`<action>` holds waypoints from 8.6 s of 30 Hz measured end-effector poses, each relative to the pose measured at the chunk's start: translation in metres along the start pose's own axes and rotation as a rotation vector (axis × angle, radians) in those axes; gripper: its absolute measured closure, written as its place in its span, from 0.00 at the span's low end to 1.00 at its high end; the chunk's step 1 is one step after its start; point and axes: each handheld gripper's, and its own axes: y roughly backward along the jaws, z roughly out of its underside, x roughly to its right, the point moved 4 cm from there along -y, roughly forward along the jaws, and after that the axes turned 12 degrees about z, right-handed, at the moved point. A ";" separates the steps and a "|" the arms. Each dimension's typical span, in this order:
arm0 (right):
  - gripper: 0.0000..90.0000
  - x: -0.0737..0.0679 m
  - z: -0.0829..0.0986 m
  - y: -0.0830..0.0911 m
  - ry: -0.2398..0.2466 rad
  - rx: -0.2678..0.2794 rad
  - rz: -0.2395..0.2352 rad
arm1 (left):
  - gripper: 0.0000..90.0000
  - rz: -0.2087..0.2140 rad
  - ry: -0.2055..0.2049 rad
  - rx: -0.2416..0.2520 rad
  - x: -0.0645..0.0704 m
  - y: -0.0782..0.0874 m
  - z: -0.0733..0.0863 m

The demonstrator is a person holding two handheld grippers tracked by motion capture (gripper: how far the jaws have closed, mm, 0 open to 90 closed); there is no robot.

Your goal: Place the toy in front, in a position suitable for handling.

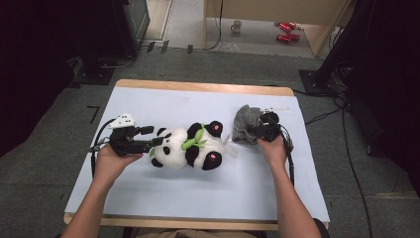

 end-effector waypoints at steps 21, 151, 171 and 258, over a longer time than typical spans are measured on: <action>0.87 -0.017 -0.022 0.043 -0.001 0.071 -0.052 | 0.42 0.009 0.034 -0.004 -0.029 0.012 0.028; 0.88 -0.212 -0.097 0.063 0.332 -0.015 -0.215 | 0.88 0.007 0.093 -0.027 0.004 -0.029 0.046; 0.88 -0.263 -0.065 0.015 0.363 -0.166 -0.303 | 0.88 0.008 0.100 -0.023 0.002 -0.030 0.044; 0.88 -0.217 -0.065 0.031 0.341 -0.075 -0.240 | 0.32 0.074 0.101 -0.003 -0.018 -0.051 0.043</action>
